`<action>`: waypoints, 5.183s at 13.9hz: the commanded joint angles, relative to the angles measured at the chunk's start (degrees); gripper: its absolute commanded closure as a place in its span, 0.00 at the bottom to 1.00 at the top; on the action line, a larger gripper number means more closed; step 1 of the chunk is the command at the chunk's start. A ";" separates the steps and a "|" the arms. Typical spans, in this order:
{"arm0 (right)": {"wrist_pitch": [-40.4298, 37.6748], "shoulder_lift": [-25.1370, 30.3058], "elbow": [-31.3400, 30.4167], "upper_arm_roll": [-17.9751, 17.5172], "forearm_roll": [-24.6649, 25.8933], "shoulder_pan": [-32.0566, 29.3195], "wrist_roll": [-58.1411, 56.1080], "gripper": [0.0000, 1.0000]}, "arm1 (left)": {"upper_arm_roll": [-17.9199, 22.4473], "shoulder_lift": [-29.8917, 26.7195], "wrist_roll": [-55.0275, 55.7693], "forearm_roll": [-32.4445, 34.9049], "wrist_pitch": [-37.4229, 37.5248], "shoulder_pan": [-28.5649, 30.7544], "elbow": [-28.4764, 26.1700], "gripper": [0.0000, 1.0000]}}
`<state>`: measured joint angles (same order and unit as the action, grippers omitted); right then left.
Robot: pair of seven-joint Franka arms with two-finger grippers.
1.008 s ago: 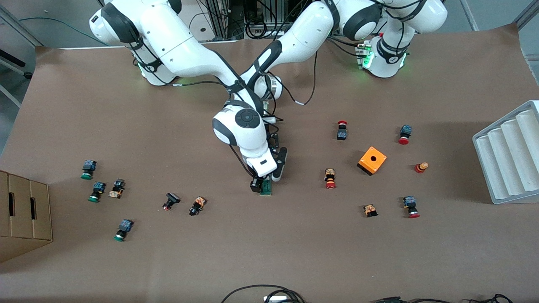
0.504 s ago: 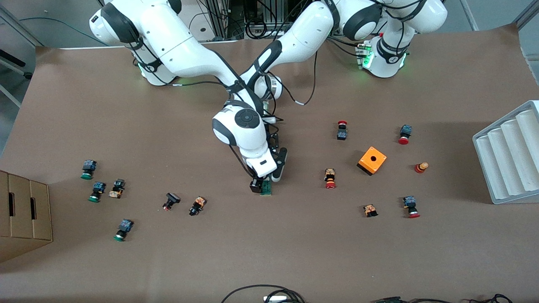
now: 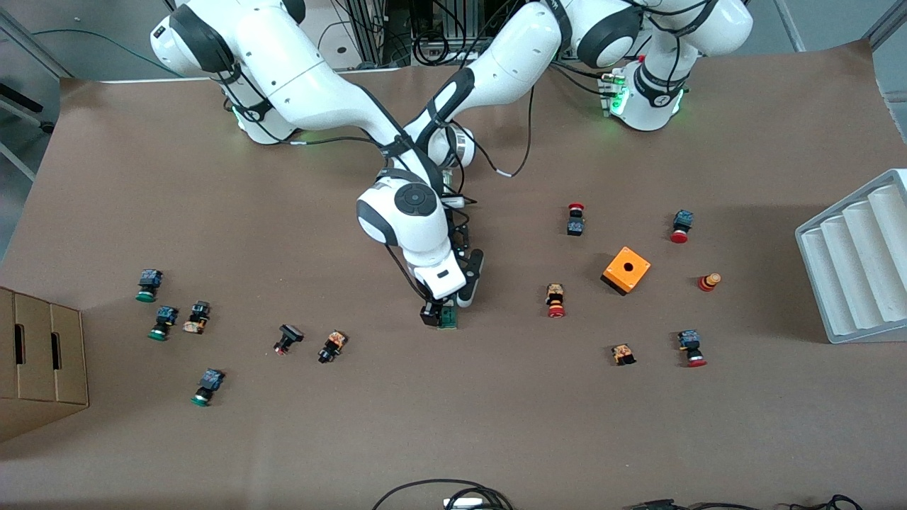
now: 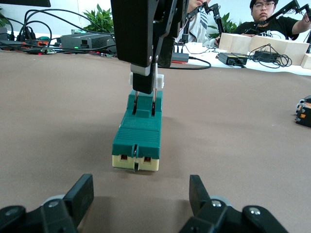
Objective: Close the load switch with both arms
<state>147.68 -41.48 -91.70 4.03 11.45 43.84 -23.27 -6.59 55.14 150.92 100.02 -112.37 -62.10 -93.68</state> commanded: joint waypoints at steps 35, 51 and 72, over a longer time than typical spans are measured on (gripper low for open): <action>1.21 -3.16 6.36 1.33 -0.82 -1.30 -1.07 0.35 | 0.43 0.32 2.27 0.52 1.55 -1.00 -0.18 0.12; 1.73 -5.36 8.20 1.94 -0.82 -1.30 -1.07 0.35 | 0.43 0.32 2.27 0.52 1.63 -1.09 -0.18 0.12; 3.67 -6.86 8.29 2.03 -0.82 -1.65 -1.16 0.36 | 0.43 0.32 2.27 0.52 1.63 -1.09 -0.18 0.12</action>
<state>150.14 -46.53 -84.94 6.04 11.45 42.67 -23.47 -6.59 55.19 151.70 100.03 -111.65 -62.40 -93.87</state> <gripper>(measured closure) 0.357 0.119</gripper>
